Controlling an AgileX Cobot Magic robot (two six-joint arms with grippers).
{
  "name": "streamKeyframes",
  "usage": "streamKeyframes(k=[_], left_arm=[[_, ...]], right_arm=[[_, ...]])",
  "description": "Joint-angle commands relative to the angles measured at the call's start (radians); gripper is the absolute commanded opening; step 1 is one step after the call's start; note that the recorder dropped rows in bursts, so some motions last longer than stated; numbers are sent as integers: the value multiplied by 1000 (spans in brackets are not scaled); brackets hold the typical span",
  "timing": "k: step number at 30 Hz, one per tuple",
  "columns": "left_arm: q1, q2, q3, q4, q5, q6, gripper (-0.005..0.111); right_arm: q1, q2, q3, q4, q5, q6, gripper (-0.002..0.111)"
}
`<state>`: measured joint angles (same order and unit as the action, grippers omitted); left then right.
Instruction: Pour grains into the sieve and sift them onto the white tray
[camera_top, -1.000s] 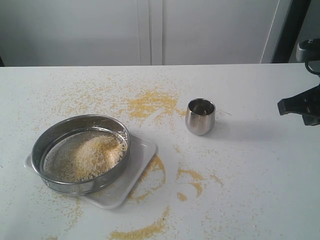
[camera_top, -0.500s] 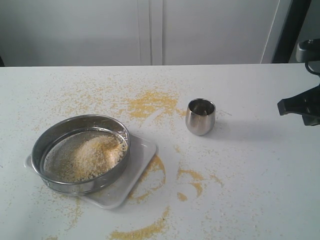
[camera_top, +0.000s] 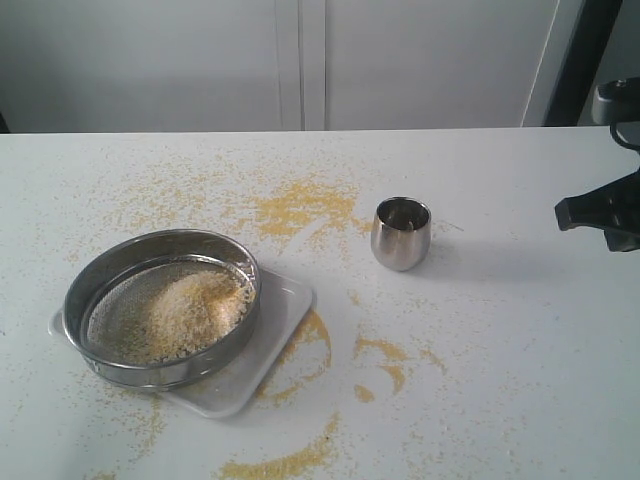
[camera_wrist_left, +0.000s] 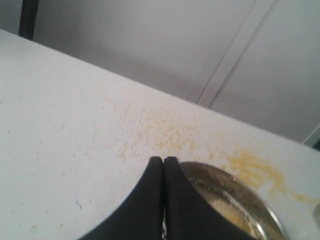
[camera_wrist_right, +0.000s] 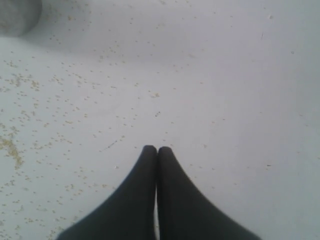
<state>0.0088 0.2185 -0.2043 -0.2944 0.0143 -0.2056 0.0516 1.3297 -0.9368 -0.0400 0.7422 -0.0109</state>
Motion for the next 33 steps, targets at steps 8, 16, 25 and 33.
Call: streamKeyframes(k=[8,16,25,33], left_arm=[[0,474,-392,16,460,389,0],[0,780,-611,8,629,472,0],[-2,1017,-793,4,720,512,0],[-96,1233,-919,2,703,555,0]], right_arm=[[-2,-7,2,-4,-11,-12,0],[-2,-7,2,-4,-11,-12,0],[-2,-7,2,-4,-11,-12,0],[-2,-7,2,-4,-11,-12,0]])
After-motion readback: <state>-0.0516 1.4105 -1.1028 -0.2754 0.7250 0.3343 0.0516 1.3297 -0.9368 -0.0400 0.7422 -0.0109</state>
